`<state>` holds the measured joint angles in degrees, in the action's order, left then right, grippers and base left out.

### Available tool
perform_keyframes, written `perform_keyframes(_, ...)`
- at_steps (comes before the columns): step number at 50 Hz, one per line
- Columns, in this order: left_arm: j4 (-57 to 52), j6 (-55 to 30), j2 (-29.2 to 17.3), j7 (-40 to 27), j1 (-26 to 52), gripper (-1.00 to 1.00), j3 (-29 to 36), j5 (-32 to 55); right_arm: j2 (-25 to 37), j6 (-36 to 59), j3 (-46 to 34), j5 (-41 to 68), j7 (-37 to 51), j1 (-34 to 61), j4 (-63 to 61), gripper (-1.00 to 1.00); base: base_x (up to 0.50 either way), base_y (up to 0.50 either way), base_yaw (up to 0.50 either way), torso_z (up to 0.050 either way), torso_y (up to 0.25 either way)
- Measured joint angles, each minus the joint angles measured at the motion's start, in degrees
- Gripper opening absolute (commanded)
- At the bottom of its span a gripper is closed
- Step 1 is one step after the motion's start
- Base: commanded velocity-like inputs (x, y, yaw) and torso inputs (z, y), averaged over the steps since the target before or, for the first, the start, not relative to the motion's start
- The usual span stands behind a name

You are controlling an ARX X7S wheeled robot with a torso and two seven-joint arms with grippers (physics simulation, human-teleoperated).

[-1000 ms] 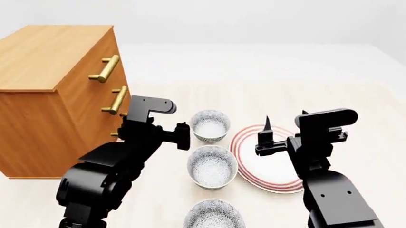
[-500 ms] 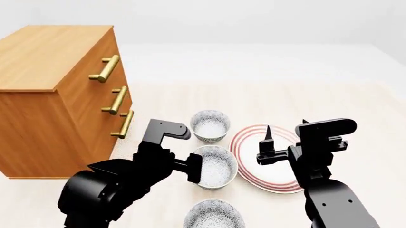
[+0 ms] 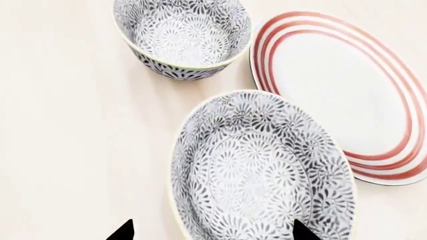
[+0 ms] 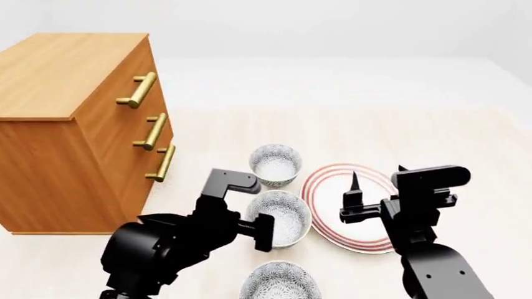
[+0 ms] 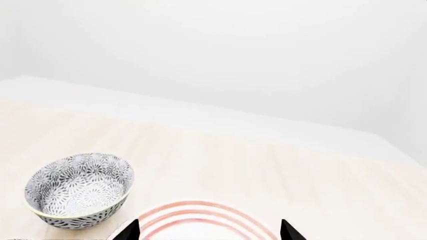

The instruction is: Stack the bowl in the middle on the bowl at the back.

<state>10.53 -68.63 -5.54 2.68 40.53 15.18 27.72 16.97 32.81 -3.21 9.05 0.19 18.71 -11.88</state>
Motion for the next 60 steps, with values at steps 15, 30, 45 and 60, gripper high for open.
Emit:
perform_keyframes(15, 7.3, 2.4, 1.5, 0.0, 1.1, 1.00, 1.1, 0.0, -0.5, -1.7, -0.3, 0.1, 0.3, 0.7, 2.8, 1.00, 0.00, 0.00, 0.00, 0.000, 0.000)
perform_keyframes(30, 14.0, 5.2, 2.3, -0.4, 2.7, 1.00, 1.6, 0.5, -0.8, -3.3, -0.7, 0.2, 0.6, 1.0, 5.0, 1.00, 0.00, 0.00, 0.00, 0.000, 0.000)
perform_keyframes(45, 19.3, 7.5, 2.7, -0.4, 4.7, -1.00, 1.6, 1.7, -0.6, -4.2, -0.5, 0.8, 0.6, 0.3, 5.6, 1.00, 0.00, 0.00, 0.00, 0.000, 0.000)
perform_keyframes(60, 20.5, 6.9, 2.3, -2.5, 5.3, -1.00, -1.6, 5.1, -0.5, -4.8, -0.6, 1.2, 0.8, 0.2, 6.6, 1.00, 0.00, 0.00, 0.00, 0.000, 0.000)
